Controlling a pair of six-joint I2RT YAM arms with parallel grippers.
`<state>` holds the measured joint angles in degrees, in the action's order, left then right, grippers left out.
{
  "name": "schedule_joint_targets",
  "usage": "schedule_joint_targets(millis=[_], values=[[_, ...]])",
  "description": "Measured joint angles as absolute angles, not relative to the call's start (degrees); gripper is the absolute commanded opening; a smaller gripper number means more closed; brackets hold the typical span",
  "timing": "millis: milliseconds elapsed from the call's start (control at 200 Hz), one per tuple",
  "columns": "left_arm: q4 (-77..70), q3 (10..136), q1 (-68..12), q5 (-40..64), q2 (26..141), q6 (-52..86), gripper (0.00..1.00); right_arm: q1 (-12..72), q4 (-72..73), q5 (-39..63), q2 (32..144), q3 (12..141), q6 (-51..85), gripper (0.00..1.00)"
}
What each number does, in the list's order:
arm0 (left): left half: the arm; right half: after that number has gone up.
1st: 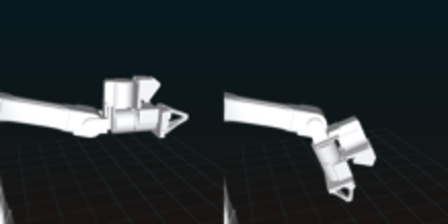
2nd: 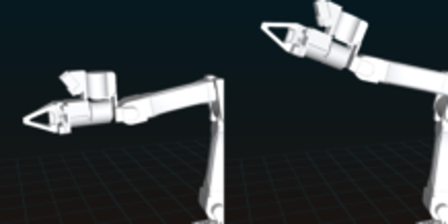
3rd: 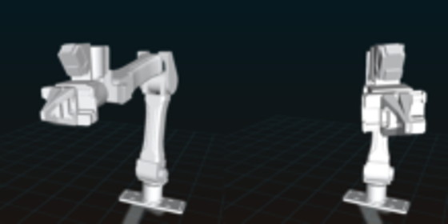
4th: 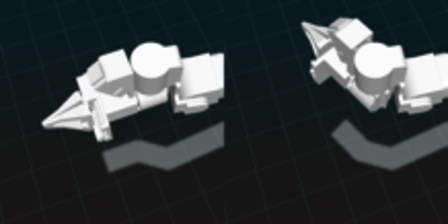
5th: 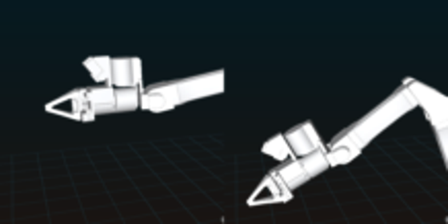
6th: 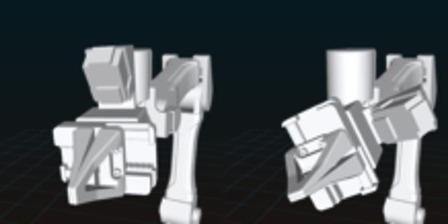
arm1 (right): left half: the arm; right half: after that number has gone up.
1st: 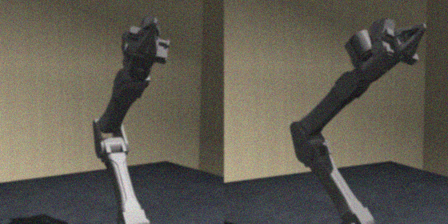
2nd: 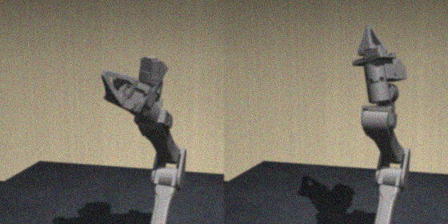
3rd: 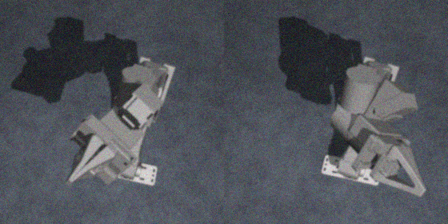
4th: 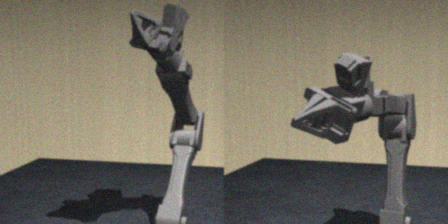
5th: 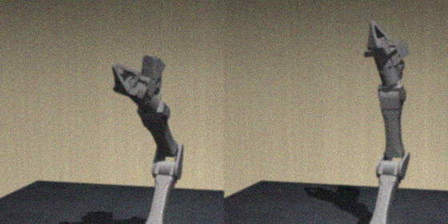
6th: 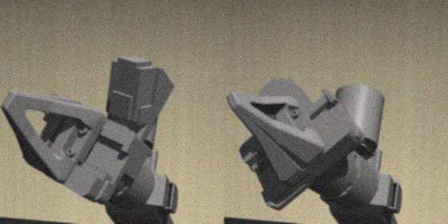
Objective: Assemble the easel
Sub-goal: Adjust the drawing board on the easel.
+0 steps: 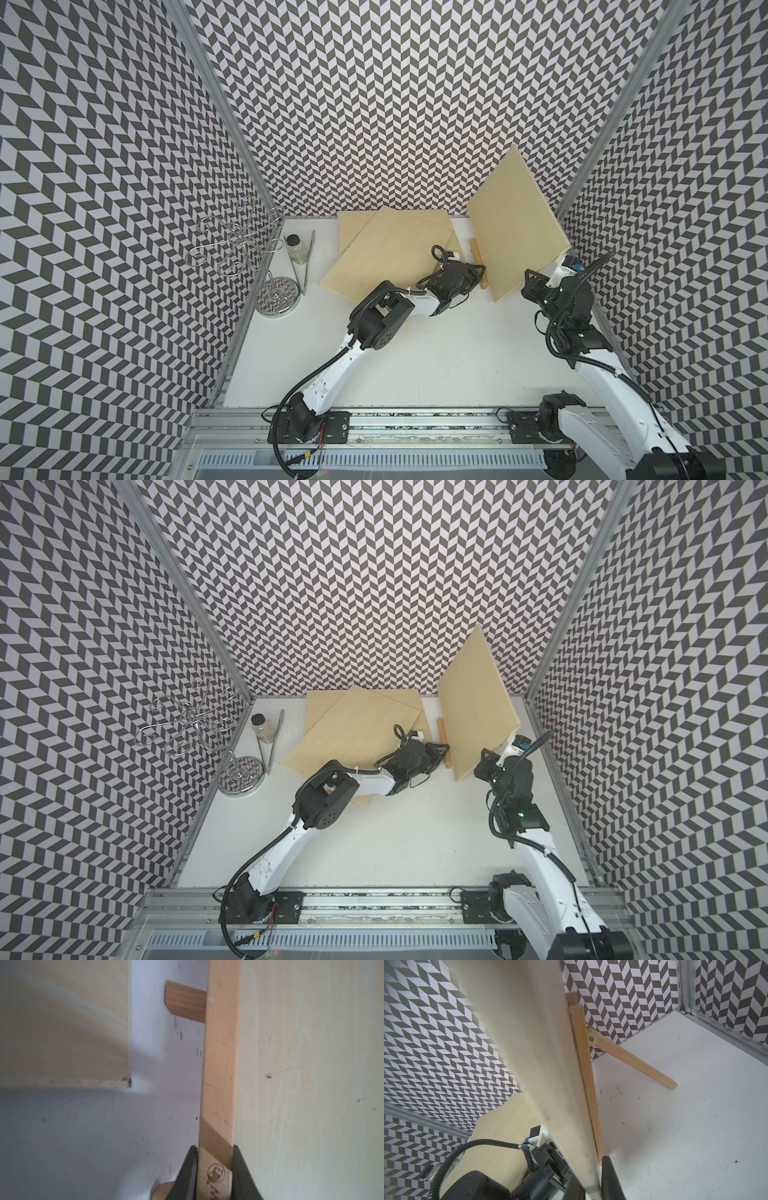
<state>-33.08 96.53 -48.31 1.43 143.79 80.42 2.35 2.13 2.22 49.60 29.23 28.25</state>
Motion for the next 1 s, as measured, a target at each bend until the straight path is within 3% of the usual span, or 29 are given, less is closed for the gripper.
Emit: schedule_joint_targets(millis=[486, 1002], values=[[-32.9, 96.6, -48.3, 1.4, 143.8, 80.0, 0.0, 2.4, -5.6, 2.3, 41.9, 28.2, 26.4, 0.0], [-32.1, 96.6, -48.4, 1.3, 143.3, 79.9, 0.0, 4.6, -16.3, -1.5, 38.5, 31.5, 29.9, 0.05]])
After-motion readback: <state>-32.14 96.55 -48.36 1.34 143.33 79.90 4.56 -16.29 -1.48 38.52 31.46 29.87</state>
